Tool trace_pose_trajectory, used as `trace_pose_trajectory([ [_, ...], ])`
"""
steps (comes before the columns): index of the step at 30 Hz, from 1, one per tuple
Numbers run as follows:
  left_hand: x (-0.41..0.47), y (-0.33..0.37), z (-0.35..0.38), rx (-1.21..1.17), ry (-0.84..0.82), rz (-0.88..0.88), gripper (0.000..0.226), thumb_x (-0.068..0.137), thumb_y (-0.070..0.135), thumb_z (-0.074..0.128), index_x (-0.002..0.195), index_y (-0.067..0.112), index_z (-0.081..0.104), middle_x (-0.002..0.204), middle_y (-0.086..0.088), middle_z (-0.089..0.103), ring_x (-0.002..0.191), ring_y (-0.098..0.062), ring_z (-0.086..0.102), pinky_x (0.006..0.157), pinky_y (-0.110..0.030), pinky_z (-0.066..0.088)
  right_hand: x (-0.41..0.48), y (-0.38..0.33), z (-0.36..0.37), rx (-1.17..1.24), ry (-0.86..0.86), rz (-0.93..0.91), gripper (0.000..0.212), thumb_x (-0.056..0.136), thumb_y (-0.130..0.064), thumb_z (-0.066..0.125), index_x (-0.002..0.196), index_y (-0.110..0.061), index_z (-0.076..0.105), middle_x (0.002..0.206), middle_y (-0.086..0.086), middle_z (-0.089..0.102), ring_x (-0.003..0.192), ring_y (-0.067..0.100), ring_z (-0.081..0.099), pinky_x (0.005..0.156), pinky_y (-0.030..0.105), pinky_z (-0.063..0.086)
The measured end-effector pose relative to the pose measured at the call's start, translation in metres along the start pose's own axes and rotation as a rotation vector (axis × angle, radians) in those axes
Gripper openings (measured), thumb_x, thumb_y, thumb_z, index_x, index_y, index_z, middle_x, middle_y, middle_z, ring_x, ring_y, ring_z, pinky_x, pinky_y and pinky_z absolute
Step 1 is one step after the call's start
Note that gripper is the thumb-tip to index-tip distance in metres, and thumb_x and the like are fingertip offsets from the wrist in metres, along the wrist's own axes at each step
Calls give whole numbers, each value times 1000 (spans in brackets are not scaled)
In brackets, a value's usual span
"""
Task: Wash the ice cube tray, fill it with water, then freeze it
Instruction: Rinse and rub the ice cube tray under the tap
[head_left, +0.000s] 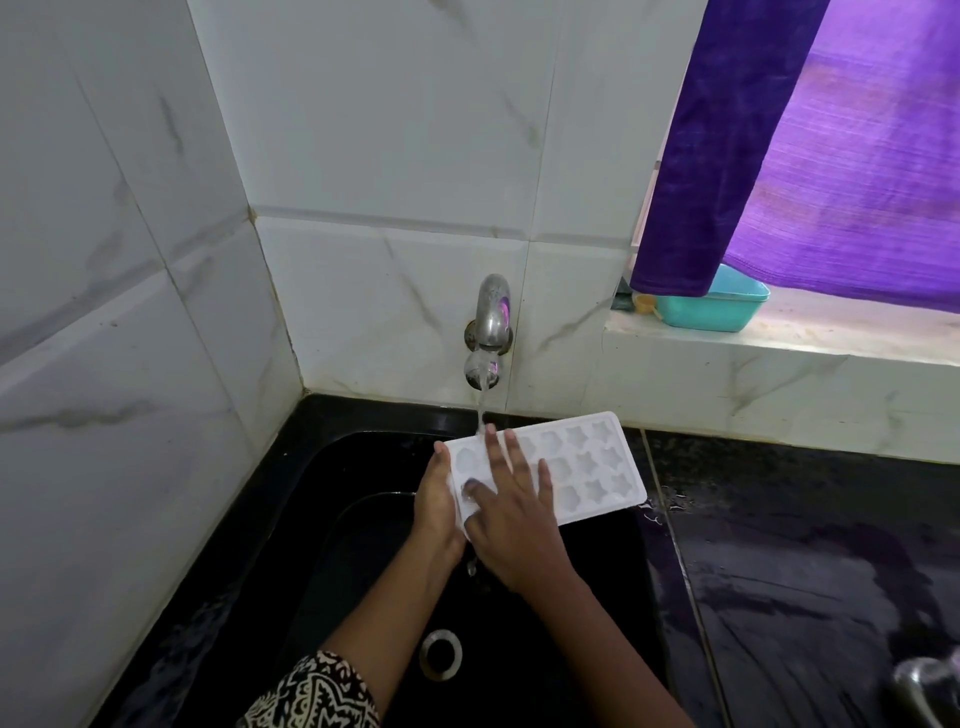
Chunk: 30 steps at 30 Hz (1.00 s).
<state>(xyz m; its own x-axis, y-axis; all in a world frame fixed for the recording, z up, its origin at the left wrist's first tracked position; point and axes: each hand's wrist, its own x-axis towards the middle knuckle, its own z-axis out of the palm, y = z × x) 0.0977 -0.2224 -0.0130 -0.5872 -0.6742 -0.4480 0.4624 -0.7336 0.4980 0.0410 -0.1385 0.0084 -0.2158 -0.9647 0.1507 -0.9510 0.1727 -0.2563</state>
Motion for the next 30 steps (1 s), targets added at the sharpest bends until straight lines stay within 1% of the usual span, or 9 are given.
trace_pose_trajectory([
  [2,-1,-3,-1,33,32,31,63,99,55,33,123,4,61,111,-20,71,96,-35,71,72,-40,59,0,0,4,-6,-27,-39,30,85,-34,34,105,-23,53,148,-12,-28,131,7,-41,114,50,-8],
  [5,0,-6,-5,107,86,51,65,101,53,31,132,2,55,126,-24,62,117,-41,59,100,-49,47,1,13,4,-43,-38,-1,25,86,-33,39,102,-28,57,147,-12,-29,134,9,-38,112,47,-14],
  [7,3,-9,-5,141,113,68,63,102,51,31,134,1,53,127,-24,61,119,-42,57,105,-52,43,0,11,3,-82,6,52,24,87,-33,37,97,-29,58,150,-8,-28,138,13,-33,111,47,-16],
  [11,5,-1,-2,148,132,127,61,102,51,34,132,2,54,126,-24,62,117,-41,59,105,-55,43,-5,-1,12,-32,27,5,50,83,-38,18,121,-26,48,156,-5,-18,137,12,-34,109,45,-19],
  [14,5,1,-4,152,155,102,62,101,52,34,134,3,53,127,-23,62,119,-42,57,107,-55,41,0,11,10,-34,-7,34,31,88,-34,35,114,-34,51,156,-4,-22,135,13,-37,110,48,-16],
  [19,3,1,-5,129,90,92,65,101,55,28,117,4,63,111,-21,71,92,-33,72,69,-37,60,2,-3,17,-24,39,13,36,88,-40,27,110,-29,52,151,-9,-24,137,11,-35,113,48,-13],
  [24,3,1,-3,163,81,94,65,101,55,28,128,4,58,122,-21,66,114,-38,63,101,-49,48,7,2,9,-40,85,71,29,90,-38,31,98,-31,59,156,-5,-18,139,13,-31,112,47,-15],
  [27,5,1,2,142,71,144,57,103,51,28,112,9,65,100,-13,75,89,-27,73,68,-35,60,8,-8,12,9,107,104,31,89,-37,28,100,-26,55,155,-8,-20,138,9,-32,113,47,-13],
  [30,7,5,3,102,91,120,66,100,57,29,129,5,57,123,-21,65,115,-37,62,99,-49,49,9,0,10,62,49,79,28,89,-35,34,104,-31,58,151,-12,-23,136,8,-34,113,46,-14],
])
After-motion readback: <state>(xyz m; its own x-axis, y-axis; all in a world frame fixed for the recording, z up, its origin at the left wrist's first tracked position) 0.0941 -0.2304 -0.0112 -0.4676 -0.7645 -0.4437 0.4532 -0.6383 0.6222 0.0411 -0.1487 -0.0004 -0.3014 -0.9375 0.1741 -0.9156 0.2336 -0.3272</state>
